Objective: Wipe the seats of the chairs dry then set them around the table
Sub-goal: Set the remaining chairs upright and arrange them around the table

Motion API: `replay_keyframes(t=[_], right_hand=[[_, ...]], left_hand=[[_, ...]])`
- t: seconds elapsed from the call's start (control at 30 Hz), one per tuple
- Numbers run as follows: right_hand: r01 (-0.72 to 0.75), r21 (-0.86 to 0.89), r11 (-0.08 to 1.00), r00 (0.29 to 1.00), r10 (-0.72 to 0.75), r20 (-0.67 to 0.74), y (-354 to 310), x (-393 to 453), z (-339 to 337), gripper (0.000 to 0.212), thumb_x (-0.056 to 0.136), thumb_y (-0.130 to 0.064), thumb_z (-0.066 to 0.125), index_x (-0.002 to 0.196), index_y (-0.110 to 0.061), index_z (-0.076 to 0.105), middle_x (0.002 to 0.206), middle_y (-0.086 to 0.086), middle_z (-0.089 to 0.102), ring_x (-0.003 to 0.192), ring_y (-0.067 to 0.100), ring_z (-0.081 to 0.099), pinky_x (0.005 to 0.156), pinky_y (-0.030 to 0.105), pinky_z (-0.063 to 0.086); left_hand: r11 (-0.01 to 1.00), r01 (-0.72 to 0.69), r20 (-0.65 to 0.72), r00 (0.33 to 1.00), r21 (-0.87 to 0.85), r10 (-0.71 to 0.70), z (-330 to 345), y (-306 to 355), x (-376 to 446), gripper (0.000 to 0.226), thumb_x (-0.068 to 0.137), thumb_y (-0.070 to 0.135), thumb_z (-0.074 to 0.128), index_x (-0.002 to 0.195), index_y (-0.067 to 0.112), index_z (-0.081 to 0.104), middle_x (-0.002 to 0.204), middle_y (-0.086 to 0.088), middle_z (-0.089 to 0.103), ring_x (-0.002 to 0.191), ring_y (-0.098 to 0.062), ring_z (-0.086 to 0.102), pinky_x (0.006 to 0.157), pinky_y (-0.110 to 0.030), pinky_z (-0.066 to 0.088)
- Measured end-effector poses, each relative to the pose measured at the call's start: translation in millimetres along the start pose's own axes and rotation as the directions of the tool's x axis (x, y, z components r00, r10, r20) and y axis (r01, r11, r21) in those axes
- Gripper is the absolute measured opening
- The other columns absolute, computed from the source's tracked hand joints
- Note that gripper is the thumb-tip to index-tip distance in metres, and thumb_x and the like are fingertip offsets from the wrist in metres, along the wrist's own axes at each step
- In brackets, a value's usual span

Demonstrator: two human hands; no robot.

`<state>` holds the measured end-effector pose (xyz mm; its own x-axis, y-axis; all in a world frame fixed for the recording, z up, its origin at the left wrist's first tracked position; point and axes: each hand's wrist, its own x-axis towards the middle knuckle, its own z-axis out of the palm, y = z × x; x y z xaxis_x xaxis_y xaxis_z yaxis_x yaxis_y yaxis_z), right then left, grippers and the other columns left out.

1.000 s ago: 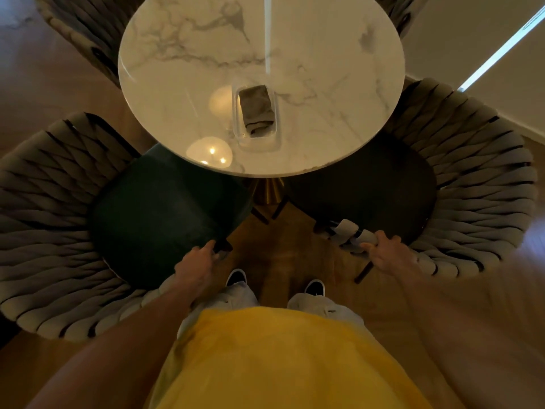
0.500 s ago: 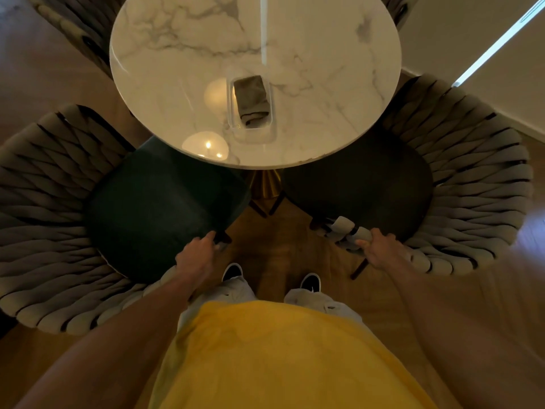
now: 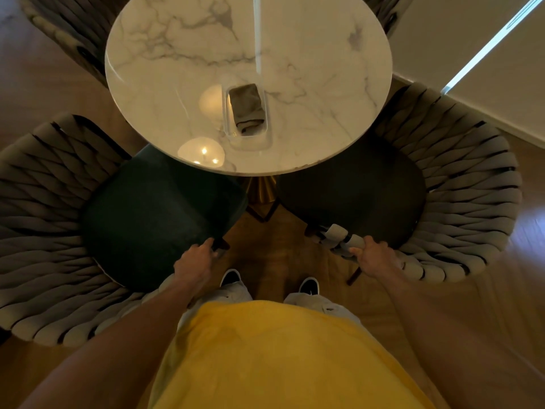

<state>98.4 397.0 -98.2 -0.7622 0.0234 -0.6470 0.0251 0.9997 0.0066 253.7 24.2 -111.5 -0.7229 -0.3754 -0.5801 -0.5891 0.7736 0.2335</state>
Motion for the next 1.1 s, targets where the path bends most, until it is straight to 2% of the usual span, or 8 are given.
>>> replay_keyframes(t=[0.17, 0.37, 0.53, 0.77, 1.1], right_hand=[[-0.010, -0.016, 1.000, 1.000, 0.010, -0.017, -2.1, -2.6, -0.7, 0.050, 0.096, -0.053, 0.039, 0.132, -0.019, 0.039, 0.124, 0.018, 0.048, 0.110, 0.033, 0.051, 0.088, 0.045, 0.047], [-0.014, -0.001, 1.000, 1.000, 0.014, -0.002, -3.6, -4.2, -0.2, 0.051, 0.094, -0.053, 0.042, 0.134, -0.020, 0.039, 0.126, 0.017, 0.048, 0.113, 0.035, 0.050, 0.096, 0.053, 0.044], [-0.001, -0.005, 1.000, 1.000, 0.001, -0.028, -3.1, -8.9, 0.1, 0.049, 0.096, -0.052, 0.041, 0.133, -0.020, 0.040, 0.125, 0.016, 0.049, 0.111, 0.033, 0.051, 0.092, 0.049, 0.047], [-0.029, -0.023, 0.999, 1.000, 0.029, -0.003, -4.1, -7.9, -0.6, 0.049, 0.095, -0.054, 0.040, 0.133, -0.022, 0.038, 0.127, 0.016, 0.048, 0.113, 0.034, 0.050, 0.094, 0.051, 0.044], [-0.031, 0.008, 0.999, 0.997, 0.031, -0.064, -3.6, -14.4, 5.1, 0.051, 0.096, -0.055, 0.036, 0.134, -0.022, 0.038, 0.128, 0.016, 0.048, 0.115, 0.034, 0.049, 0.095, 0.048, 0.043]], left_hand=[[1.000, 0.013, 0.010, 1.000, 0.000, -0.013, 0.4, -0.5, -0.2, 0.046, 0.097, 0.038, 0.048, 0.141, 0.028, 0.037, 0.104, -0.003, 0.052, 0.089, -0.020, 0.056, 0.080, -0.044, 0.055], [0.999, 0.031, 0.007, 1.000, -0.022, -0.031, 2.2, -1.6, 0.4, 0.048, 0.098, 0.039, 0.046, 0.144, 0.029, 0.034, 0.112, -0.005, 0.053, 0.095, -0.022, 0.056, 0.083, -0.044, 0.054], [0.999, 0.029, 0.016, 0.999, -0.025, -0.029, 0.8, -2.0, 0.1, 0.046, 0.099, 0.038, 0.044, 0.143, 0.028, 0.036, 0.111, -0.005, 0.054, 0.095, -0.022, 0.057, 0.083, -0.044, 0.054], [0.999, 0.022, 0.025, 0.999, -0.033, -0.021, -0.9, -2.9, -1.2, 0.048, 0.100, 0.040, 0.044, 0.145, 0.029, 0.033, 0.111, -0.003, 0.052, 0.092, -0.018, 0.054, 0.082, -0.040, 0.053], [0.999, 0.011, 0.028, 1.000, -0.052, -0.009, 0.9, -5.9, -1.8, 0.055, 0.098, 0.044, 0.045, 0.148, 0.028, 0.028, 0.121, -0.007, 0.053, 0.101, -0.022, 0.057, 0.088, -0.046, 0.052]])
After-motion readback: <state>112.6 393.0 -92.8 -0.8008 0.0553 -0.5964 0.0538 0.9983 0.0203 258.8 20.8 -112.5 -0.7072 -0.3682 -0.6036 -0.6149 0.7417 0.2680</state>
